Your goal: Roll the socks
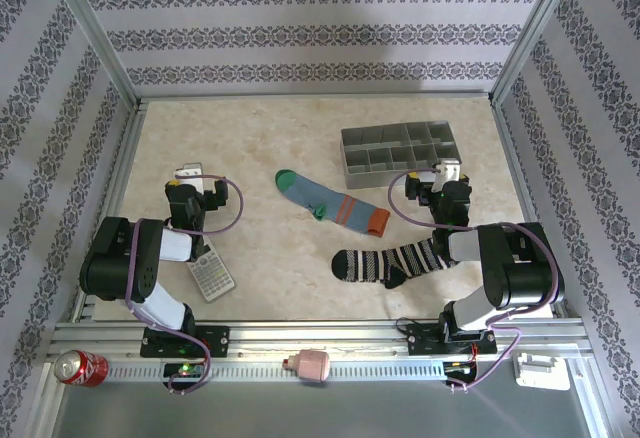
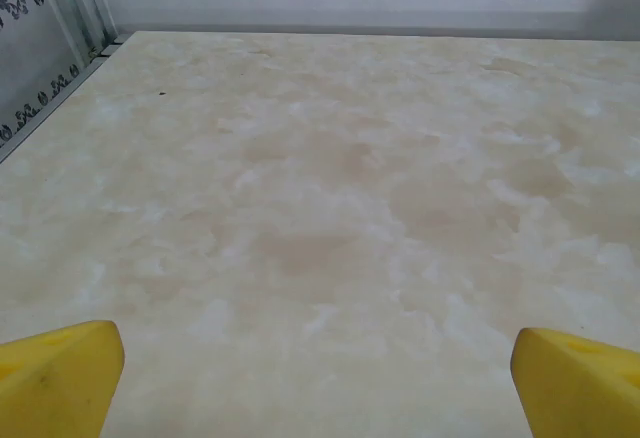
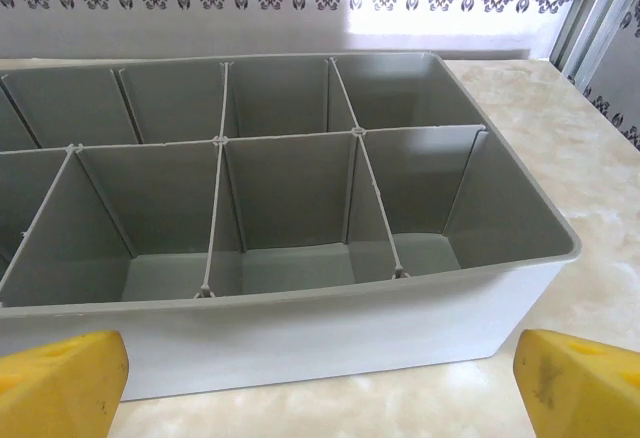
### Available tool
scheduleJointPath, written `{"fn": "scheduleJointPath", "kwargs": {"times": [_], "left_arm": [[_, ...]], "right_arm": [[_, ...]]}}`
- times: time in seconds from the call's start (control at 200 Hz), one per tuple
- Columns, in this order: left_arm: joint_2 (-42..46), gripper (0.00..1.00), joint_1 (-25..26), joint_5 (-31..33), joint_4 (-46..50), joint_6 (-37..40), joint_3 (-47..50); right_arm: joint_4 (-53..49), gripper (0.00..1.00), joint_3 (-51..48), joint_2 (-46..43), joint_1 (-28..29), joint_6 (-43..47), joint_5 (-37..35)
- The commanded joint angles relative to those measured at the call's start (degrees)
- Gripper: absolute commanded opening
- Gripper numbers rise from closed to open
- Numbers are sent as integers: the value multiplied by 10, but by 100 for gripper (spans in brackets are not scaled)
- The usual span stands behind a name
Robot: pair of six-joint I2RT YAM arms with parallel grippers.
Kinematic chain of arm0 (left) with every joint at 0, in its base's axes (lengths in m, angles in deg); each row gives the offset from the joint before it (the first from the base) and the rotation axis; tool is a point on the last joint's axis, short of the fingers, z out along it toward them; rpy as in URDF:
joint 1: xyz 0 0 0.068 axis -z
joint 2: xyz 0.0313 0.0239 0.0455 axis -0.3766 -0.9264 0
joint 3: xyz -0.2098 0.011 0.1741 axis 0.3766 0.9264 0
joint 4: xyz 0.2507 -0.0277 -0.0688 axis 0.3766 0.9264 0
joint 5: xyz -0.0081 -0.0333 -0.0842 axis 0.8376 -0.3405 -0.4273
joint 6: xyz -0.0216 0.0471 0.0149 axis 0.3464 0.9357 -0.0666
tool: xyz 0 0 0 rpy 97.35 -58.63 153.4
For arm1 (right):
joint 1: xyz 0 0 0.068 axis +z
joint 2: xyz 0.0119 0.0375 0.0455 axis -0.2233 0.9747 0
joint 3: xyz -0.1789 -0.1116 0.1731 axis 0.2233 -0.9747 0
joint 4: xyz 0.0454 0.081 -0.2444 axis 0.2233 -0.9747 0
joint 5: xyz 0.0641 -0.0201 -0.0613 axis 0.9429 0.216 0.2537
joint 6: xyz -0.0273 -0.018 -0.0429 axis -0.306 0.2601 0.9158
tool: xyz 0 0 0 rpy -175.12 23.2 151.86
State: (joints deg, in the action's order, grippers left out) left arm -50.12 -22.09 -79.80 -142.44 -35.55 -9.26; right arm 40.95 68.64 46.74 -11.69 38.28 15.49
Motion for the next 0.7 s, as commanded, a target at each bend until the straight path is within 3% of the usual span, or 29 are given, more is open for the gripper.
{"fn": "scheduleJointPath", "kwargs": {"times": [0.0,0.445,0.694], "left_arm": [[3,99,4,-10,8,8,-4],[3,99,4,-20,14,11,-7],[4,99,4,5,-2,1,2]], "right_arm": [[8,98,10,4,-4,-5,19],[8,98,10,4,-4,-5,19],[44,98,-10,-2,-5,-11,5]]}}
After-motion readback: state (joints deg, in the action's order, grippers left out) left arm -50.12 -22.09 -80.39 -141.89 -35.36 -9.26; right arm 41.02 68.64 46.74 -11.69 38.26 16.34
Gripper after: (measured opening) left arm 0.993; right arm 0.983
